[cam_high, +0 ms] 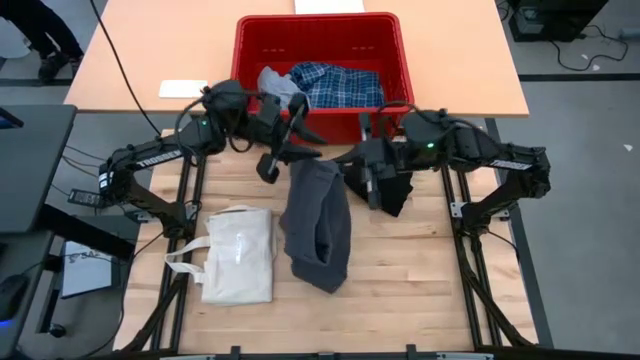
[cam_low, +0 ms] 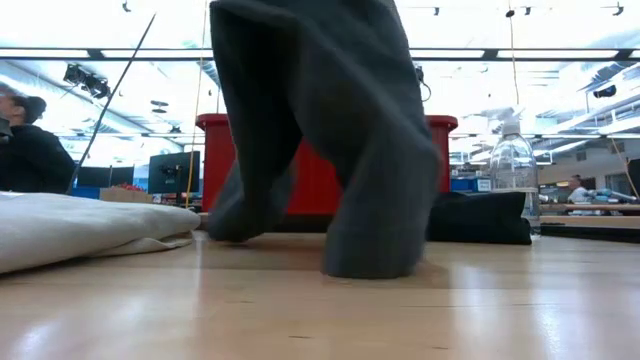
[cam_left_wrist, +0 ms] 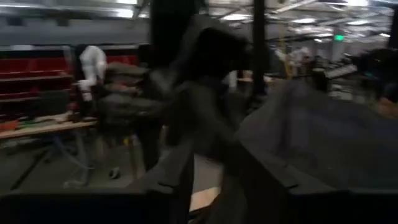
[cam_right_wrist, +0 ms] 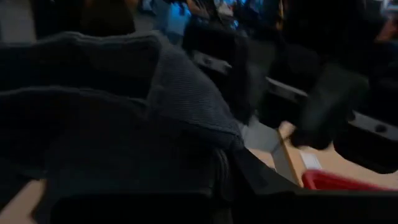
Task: Fold Laundry from Bin
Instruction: Fold the gray shorts
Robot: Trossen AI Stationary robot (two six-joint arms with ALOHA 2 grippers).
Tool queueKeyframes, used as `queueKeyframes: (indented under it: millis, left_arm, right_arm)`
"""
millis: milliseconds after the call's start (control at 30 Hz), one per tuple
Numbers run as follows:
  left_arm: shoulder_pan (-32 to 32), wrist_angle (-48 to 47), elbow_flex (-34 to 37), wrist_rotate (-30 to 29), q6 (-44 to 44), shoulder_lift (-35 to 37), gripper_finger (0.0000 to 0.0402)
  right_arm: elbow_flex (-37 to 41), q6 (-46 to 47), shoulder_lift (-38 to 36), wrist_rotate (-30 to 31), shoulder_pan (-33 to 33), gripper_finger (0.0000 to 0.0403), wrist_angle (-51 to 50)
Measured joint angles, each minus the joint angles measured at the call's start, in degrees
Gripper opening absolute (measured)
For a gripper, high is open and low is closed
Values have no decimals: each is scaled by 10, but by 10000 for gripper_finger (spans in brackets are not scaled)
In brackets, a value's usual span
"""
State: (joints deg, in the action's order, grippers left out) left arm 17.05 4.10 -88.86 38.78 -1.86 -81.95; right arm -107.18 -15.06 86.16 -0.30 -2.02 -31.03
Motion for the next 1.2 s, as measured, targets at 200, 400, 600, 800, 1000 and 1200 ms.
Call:
queueKeyframes:
  millis: [200, 400, 600, 800, 1000, 1200]
  left_arm:
    - [-2, 0, 0, -3, -3, -12, 156]
    - [-22, 2, 0, -1, 9, -24, 148]
    - [-25, 4, 0, 1, 10, -24, 146]
    - [-25, 2, 0, 3, 10, -24, 146]
    - [-13, -9, 0, 2, -25, -22, 146]
    - [15, -75, 0, -3, -30, 8, 146]
  right_arm:
    - [0, 1, -4, -24, 5, 21, 0]
    - [0, -8, -4, -44, 10, 21, -8]
    - [0, -30, -5, -69, 10, 21, -9]
    - [0, -32, -6, -66, 10, 21, -8]
    - [0, -22, -9, -26, 10, 21, -11]
    - [0, 29, -39, 61, 20, 21, -44]
